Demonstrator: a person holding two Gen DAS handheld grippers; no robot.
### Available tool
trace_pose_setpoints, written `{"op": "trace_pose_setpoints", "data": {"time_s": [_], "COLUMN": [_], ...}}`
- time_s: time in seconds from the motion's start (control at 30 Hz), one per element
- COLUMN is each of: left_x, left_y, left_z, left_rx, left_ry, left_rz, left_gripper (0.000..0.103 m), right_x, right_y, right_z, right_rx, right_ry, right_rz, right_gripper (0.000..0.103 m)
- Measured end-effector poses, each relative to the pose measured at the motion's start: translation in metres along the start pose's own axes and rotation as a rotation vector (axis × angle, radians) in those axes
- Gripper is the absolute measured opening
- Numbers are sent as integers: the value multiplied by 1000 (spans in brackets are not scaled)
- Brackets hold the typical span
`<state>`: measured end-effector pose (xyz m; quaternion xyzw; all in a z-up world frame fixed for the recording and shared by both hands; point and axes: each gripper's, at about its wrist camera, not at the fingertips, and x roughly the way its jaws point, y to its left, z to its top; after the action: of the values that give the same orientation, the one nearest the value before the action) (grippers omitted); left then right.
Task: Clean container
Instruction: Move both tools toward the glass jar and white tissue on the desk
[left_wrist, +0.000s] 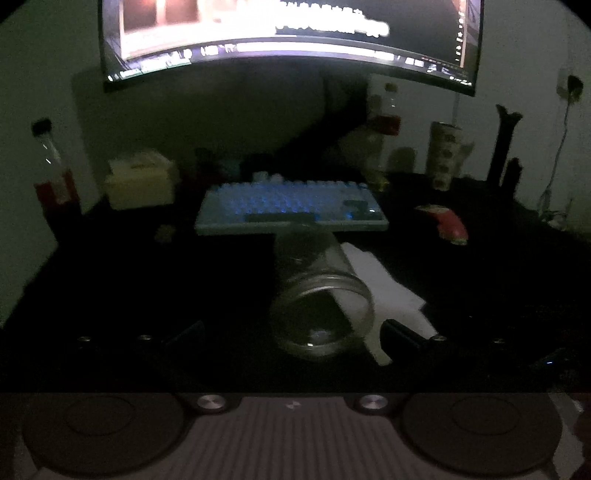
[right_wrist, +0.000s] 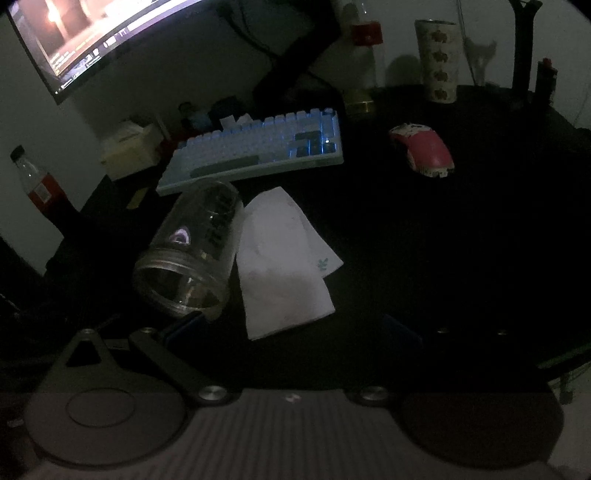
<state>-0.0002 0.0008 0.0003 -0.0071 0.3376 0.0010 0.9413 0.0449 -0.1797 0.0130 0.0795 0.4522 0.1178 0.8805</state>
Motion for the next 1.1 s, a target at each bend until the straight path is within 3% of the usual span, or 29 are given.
{"op": "trace_pose_setpoints", "data": {"time_s": [0.17,0.3,0.4,0.6,0.77,0.87,0.97,1.1], "left_x": [-2,19,24,33,38,44,48,46], "left_y": [5,8,26,20,14,16,23,22], "left_z": [-6,2,-9,-12,-14,-15,-17,-22], "left_rx": [-114,-112,-159,-162,-138,-135,-203,-212], "left_ry": [-12,64,34,29,-7,13,35,8], "left_rz": [1,-77,-138,-92,-8,-12,-36,-40], "left_gripper": [103,103,103,103,103,103,103,103], "right_x": [1,0,5,17,27,27,27,19], "right_y": [-10,-12,-13,-17,-29,-28,-29,-35], "right_z": [-7,-2,0,-6,-7,-9,-2,19], "right_rx": [-26,-35,-32,-77,-75,-70,-70,-63], "right_ry": [-54,-95,-127,-138,-142,-172,-162,-184], "right_rz": [31,58,84,104,201,221,282,309], "right_gripper": [103,103,103,103,102,102,102,103]}}
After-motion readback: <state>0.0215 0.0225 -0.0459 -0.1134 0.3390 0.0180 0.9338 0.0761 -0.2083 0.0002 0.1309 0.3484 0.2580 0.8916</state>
